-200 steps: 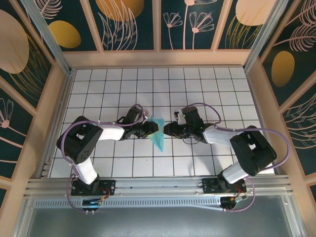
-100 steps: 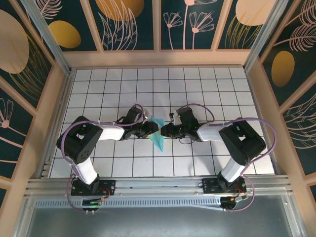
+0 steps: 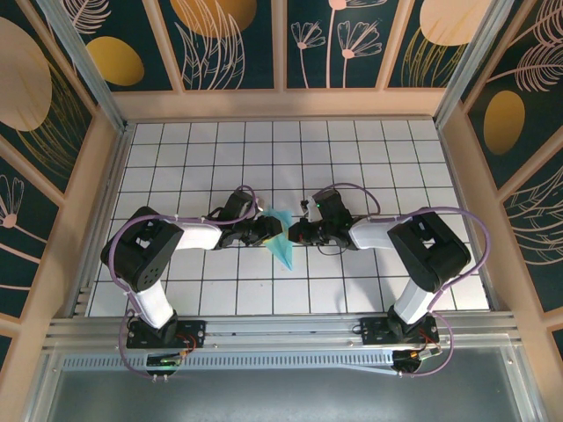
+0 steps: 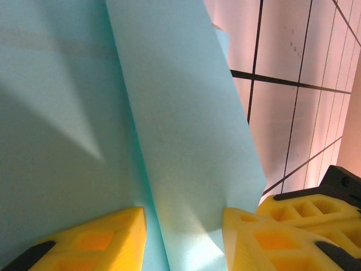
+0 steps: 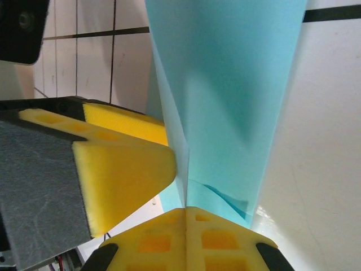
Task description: Fold a paper plane with a square sheet of paper (fold left side to right side)
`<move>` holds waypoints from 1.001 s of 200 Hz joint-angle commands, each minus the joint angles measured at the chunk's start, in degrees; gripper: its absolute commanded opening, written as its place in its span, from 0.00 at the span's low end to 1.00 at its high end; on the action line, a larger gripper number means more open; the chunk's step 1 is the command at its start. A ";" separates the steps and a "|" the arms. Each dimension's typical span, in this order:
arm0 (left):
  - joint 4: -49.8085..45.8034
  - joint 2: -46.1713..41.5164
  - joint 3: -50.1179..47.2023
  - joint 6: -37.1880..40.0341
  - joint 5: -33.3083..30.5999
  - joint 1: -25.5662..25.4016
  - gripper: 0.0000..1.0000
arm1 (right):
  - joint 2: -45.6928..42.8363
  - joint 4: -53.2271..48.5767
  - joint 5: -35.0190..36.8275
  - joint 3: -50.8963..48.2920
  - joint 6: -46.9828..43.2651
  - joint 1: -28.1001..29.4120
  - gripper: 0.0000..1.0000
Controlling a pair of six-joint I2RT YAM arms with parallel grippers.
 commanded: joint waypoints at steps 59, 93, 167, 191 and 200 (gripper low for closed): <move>-3.66 1.44 -0.01 1.11 -2.22 -0.15 0.40 | 1.96 -5.40 4.65 3.09 -2.90 0.02 0.00; -3.66 1.47 -0.01 1.14 -2.22 -0.21 0.40 | 2.69 -6.34 5.08 3.98 -3.35 -0.04 0.00; -3.57 1.73 -0.01 1.14 -2.21 -0.16 0.40 | 3.81 -7.36 5.96 5.24 -3.73 0.01 0.00; -3.79 1.72 -0.06 1.30 -2.37 -0.17 0.40 | 4.07 -7.68 6.36 5.51 -4.02 0.02 0.00; -3.85 1.76 -0.10 1.37 -2.40 -0.19 0.40 | 4.17 -7.72 6.41 5.50 -4.09 0.04 0.00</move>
